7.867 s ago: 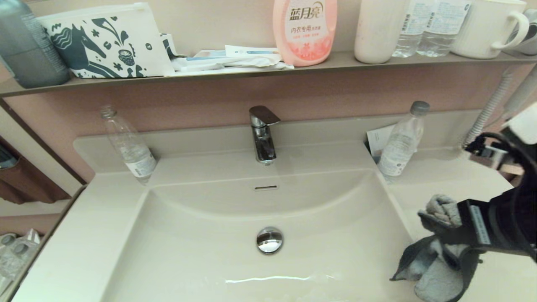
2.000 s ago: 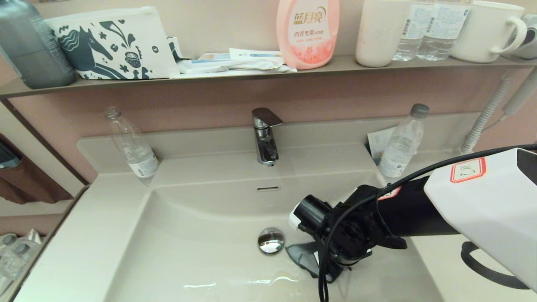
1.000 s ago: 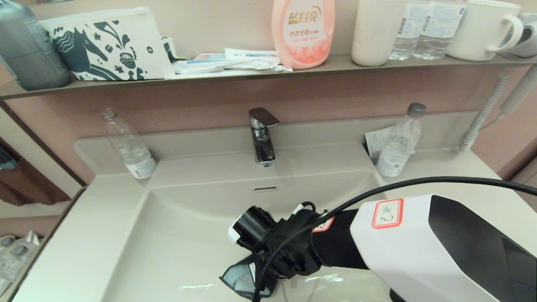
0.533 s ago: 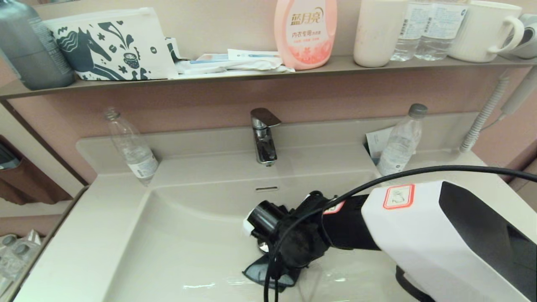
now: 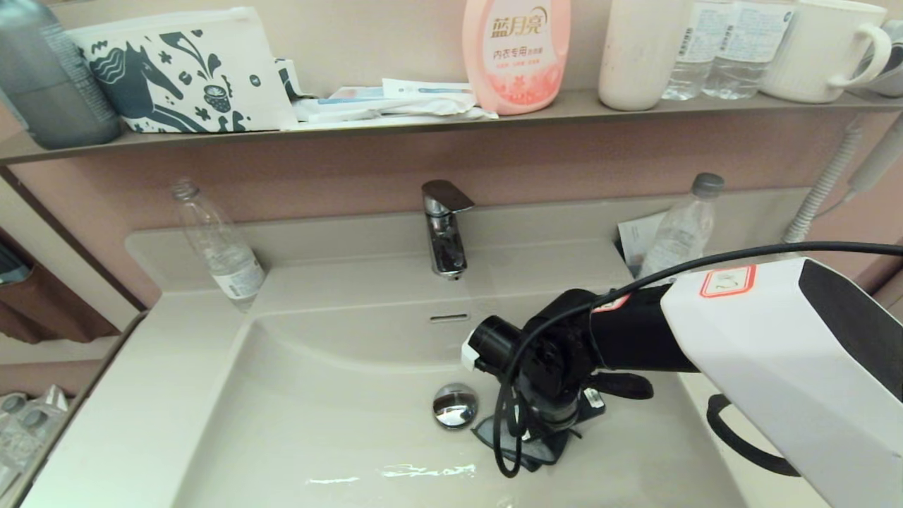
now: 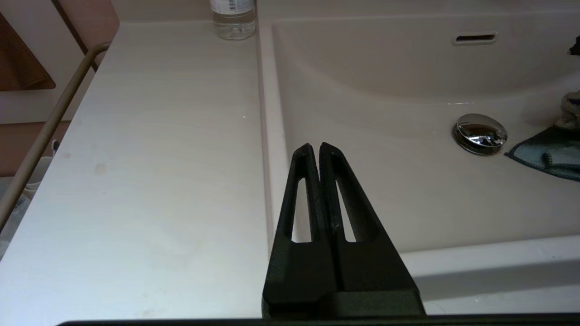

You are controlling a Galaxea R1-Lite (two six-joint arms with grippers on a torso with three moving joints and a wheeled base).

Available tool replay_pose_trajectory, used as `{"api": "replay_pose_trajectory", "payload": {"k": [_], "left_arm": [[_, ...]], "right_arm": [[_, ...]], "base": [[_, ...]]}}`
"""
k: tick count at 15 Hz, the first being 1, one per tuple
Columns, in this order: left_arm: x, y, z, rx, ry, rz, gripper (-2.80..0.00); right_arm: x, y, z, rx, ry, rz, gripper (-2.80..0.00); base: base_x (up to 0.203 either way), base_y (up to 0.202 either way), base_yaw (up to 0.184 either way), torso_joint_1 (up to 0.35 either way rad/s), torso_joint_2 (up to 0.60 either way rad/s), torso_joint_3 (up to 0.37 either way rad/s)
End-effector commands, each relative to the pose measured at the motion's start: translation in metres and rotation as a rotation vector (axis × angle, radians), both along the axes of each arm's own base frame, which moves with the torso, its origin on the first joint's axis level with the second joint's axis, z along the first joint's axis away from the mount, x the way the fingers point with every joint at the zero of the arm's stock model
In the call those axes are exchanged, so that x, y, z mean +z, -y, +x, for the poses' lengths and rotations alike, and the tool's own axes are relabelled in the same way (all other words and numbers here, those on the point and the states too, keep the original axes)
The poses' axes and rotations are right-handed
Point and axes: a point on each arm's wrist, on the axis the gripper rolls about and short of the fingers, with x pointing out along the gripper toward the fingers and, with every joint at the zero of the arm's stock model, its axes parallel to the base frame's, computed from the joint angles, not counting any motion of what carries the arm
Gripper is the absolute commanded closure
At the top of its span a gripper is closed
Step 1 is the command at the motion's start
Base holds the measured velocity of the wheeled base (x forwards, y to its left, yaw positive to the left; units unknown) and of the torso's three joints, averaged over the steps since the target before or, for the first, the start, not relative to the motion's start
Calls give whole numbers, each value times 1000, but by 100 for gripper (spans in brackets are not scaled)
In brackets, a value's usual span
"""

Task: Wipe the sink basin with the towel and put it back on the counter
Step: Wipe the sink

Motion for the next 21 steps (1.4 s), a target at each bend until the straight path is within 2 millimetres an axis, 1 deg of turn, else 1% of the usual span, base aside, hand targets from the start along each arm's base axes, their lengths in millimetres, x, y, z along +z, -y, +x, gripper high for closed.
{"api": "replay_pose_trajectory", "payload": {"k": [1, 2, 3, 5, 7, 8, 10, 11, 15, 17, 19, 21], "left_arm": [[0, 0, 0, 1, -1, -1, 0], [0, 0, 0, 1, -1, -1, 0], [0, 0, 0, 1, -1, -1, 0], [0, 0, 0, 1, -1, -1, 0], [0, 0, 0, 1, -1, -1, 0], [0, 0, 0, 1, -1, -1, 0], [0, 0, 0, 2, -1, -1, 0], [0, 0, 0, 1, -1, -1, 0], [0, 0, 0, 1, -1, -1, 0], [0, 0, 0, 1, -1, -1, 0], [0, 0, 0, 1, -1, -1, 0], [0, 0, 0, 1, -1, -1, 0]], "right_arm": [[3, -2, -3, 4, 4, 4, 0], [-1, -6, -5, 14, 1, 3, 0], [-4, -16, -9, 27, 5, 12, 0], [1, -42, -21, 70, 12, 83, 0], [9, -63, -28, 113, 2, 171, 0], [9, -74, -31, 131, -5, 207, 0], [2, -93, -43, 170, -40, 232, 0], [-1, -99, -45, 184, -32, 254, 0], [-2, -128, -32, 220, 134, 492, 0], [-9, -136, -26, 231, 183, 549, 0], [-22, -146, -19, 252, 244, 597, 0], [-26, -150, -11, 290, 329, 593, 0]], "base": [[0, 0, 0, 0, 0, 0], [0, 0, 0, 0, 0, 0], [0, 0, 0, 0, 0, 0], [0, 0, 0, 0, 0, 0], [0, 0, 0, 0, 0, 0], [0, 0, 0, 0, 0, 0], [0, 0, 0, 0, 0, 0], [0, 0, 0, 0, 0, 0], [0, 0, 0, 0, 0, 0], [0, 0, 0, 0, 0, 0], [0, 0, 0, 0, 0, 0], [0, 0, 0, 0, 0, 0]]}}
